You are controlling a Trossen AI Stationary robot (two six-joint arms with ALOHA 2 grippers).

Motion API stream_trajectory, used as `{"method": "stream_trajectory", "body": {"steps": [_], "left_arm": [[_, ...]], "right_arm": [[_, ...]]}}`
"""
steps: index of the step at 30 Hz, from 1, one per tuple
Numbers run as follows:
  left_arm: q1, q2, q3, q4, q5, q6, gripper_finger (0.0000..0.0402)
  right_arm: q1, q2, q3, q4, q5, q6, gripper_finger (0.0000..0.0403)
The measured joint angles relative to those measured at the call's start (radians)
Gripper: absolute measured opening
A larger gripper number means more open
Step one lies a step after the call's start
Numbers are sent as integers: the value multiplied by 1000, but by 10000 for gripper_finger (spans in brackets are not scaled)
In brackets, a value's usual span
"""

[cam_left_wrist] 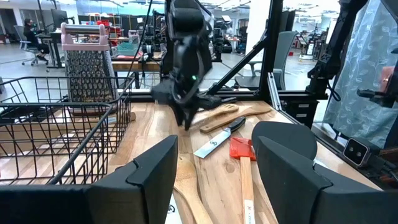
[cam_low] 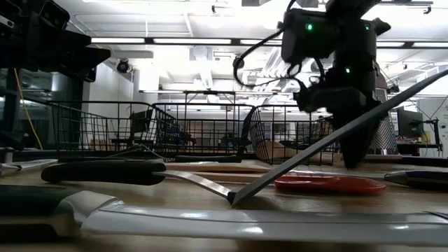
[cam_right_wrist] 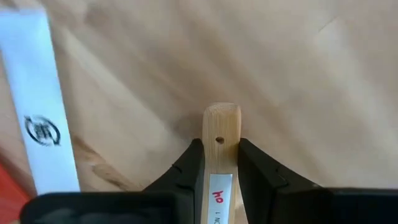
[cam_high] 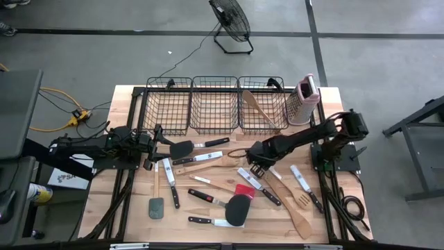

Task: Pick & Place Kitchen Items
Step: Put the brown serving spoon into the right black wire basket

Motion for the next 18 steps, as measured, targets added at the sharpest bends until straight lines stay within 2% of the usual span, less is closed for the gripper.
{"method": "stream_trajectory", "body": {"steps": [9, 18], "left_arm": [[0, 0, 0, 0, 0, 0, 212], [0, 0, 0, 0, 0, 0, 212]], "right_arm": [[-35, -157, 1, 42, 20, -71, 63], [-75, -345, 2, 215, 72, -198, 63]]}}
